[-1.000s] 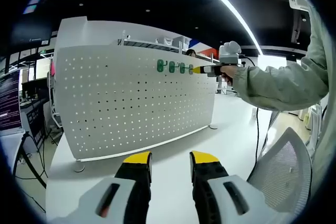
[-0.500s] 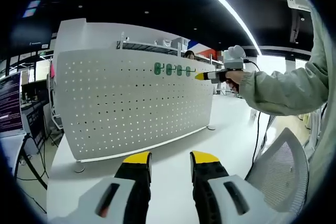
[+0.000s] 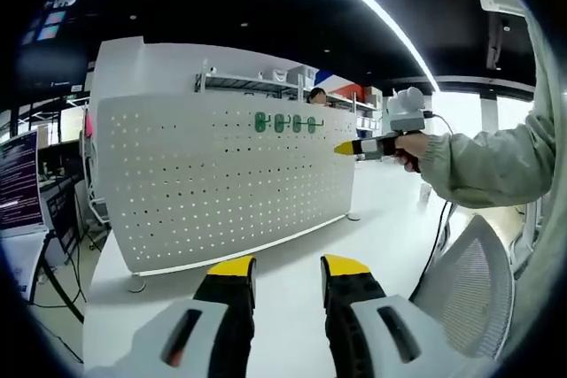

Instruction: Insert the hook assembly into the mounting plate slot until the hook locks in place.

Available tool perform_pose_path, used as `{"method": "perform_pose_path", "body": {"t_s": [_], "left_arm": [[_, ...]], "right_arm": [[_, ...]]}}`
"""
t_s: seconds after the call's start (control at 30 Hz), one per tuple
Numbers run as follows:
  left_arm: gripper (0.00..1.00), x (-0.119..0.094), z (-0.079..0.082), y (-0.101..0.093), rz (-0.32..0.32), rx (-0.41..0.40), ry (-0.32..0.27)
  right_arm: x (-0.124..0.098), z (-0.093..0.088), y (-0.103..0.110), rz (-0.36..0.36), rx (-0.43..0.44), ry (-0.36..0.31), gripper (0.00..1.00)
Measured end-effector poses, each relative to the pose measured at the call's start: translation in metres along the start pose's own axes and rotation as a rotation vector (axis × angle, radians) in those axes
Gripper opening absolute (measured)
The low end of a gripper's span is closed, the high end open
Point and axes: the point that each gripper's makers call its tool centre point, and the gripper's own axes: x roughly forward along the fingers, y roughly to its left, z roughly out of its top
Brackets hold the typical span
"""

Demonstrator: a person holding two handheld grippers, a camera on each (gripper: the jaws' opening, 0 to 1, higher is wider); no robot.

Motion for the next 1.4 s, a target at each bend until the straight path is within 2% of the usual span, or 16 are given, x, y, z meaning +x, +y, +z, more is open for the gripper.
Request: {"method": "perform_pose_path", "body": {"t_s": [0.37,0.67,1.13,1.4], "left_arm": [[0.31,-0.007,0.003,-0.009,0.003,0.006,-0.018],[0.31,-0.005,0.008,-0.013,0.003,0.009,-0.032],[0.31,-0.004,0.015,-0.017,-0.001,0.027,-0.043],[0.31,-0.006,0.013,-0.019,-0.003,0.03,-0.039]], "right_arm": [[-0.031,-0.015,0.008,0.025,0.008,0.03,0.34],[-0.045,-0.016,0.01,0.042,0.021,0.032,0.36],[-0.061,-0.019,0.027,0.106,0.037,0.041,0.38],[-0.076,-0.034,0.036,0.127,0.062,0.063,0.39]]}}
